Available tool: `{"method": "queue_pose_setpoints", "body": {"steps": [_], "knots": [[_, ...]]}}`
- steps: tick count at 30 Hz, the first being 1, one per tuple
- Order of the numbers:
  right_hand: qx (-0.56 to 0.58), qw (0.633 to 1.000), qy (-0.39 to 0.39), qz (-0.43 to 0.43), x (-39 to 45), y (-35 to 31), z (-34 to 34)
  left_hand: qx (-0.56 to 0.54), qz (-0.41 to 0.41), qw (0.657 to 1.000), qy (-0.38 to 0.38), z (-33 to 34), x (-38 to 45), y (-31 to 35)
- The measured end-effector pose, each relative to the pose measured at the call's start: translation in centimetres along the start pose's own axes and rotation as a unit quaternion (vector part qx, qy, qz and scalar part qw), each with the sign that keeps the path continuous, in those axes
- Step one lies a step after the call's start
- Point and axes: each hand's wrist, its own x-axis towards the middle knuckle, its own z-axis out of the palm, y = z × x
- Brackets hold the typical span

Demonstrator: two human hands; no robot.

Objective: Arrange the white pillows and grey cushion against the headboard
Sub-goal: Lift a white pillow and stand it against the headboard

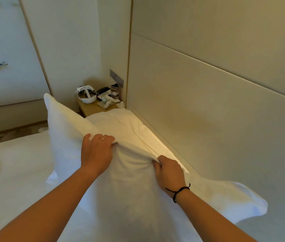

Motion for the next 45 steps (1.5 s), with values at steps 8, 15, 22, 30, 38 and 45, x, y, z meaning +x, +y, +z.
{"method": "queue_pose_setpoints", "body": {"steps": [8, 15, 22, 30, 38, 45], "knots": [[0.054, 0.993, 0.105, 0.003, 14.6, 8.3, -8.4, -0.008, -0.004, 1.000, 0.014, 4.3, 18.6, 13.5], [-0.074, 0.992, -0.026, 0.097, 24.4, 20.8, -6.1, -0.087, -0.122, 0.962, -0.228, 17.5, 19.7, 22.0], [-0.147, 0.985, -0.083, 0.027, 17.1, 28.9, -2.7, -0.177, -0.234, 0.881, -0.372, 27.1, 6.4, 28.4], [-0.196, 0.978, -0.069, -0.014, 11.6, 32.0, -4.4, -0.183, -0.183, 0.883, -0.391, 26.4, 6.0, 28.8], [-0.179, 0.966, -0.144, 0.116, 8.8, 33.4, -6.8, -0.167, -0.097, 0.887, -0.418, 23.8, 3.9, 28.0], [-0.095, 0.951, -0.167, 0.242, 3.9, 35.3, -10.4, -0.188, -0.077, 0.881, -0.427, 21.5, 1.7, 27.0]]}}
